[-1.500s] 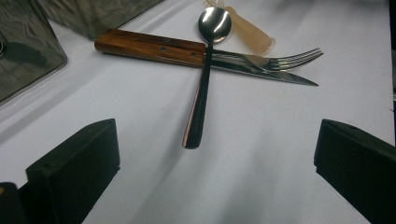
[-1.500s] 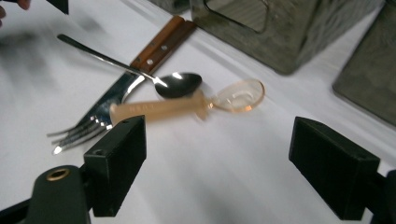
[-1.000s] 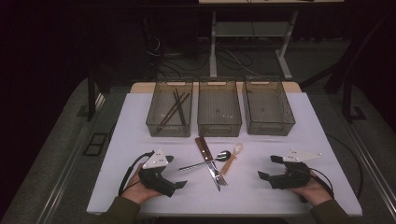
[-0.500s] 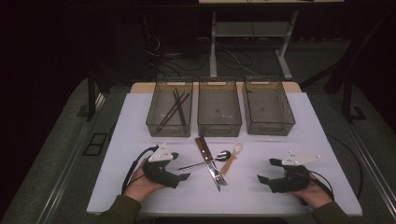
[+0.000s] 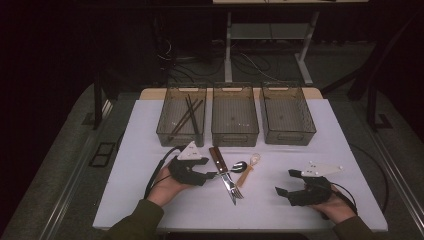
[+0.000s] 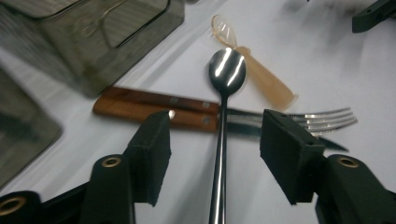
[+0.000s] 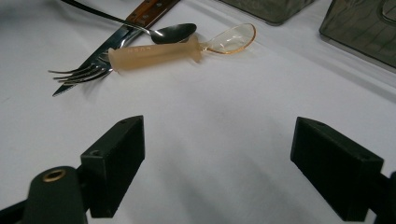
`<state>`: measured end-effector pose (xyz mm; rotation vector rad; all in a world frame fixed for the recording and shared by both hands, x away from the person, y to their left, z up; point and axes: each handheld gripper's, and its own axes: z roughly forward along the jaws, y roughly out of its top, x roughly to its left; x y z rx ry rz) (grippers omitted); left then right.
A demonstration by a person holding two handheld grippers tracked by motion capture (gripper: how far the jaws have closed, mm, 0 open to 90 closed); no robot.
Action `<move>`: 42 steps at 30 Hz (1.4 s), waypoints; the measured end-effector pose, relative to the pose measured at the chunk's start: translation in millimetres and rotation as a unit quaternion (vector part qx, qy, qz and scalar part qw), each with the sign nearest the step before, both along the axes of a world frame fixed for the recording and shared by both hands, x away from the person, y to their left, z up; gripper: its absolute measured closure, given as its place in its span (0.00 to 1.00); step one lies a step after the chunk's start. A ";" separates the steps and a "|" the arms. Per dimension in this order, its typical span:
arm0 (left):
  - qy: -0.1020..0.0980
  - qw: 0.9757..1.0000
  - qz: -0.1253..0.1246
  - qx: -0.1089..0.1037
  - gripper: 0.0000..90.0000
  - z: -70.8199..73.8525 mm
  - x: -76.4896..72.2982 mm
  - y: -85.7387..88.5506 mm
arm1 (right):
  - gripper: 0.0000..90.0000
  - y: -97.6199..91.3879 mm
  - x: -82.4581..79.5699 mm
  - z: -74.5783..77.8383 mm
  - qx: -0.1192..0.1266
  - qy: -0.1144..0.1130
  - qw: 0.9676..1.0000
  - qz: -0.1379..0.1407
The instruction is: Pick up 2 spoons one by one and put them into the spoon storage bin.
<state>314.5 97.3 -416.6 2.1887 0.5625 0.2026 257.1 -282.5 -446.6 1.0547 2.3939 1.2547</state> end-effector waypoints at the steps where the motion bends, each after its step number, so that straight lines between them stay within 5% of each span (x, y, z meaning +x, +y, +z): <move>1: 0.000 1.000 -0.004 0.003 0.49 -0.5 1.9 -4.6 | 0.20 -0.1 0.1 0.0 0.000 0.000 1.000 -0.001; 13: 0.032 0.999 -0.025 0.016 0.56 -4.4 30.0 -50.1 | 0.20 -0.9 0.1 0.3 0.002 -0.001 1.000 -0.002; 25: 0.054 0.996 -0.049 0.051 0.56 -12.6 47.0 -80.3 | 0.20 -1.3 0.2 0.3 0.001 0.000 1.000 -0.001; 42: 0.041 0.992 -0.065 0.099 0.57 -24.1 45.9 -97.5 | 0.20 -1.0 0.5 0.2 -0.001 -0.002 1.000 -0.001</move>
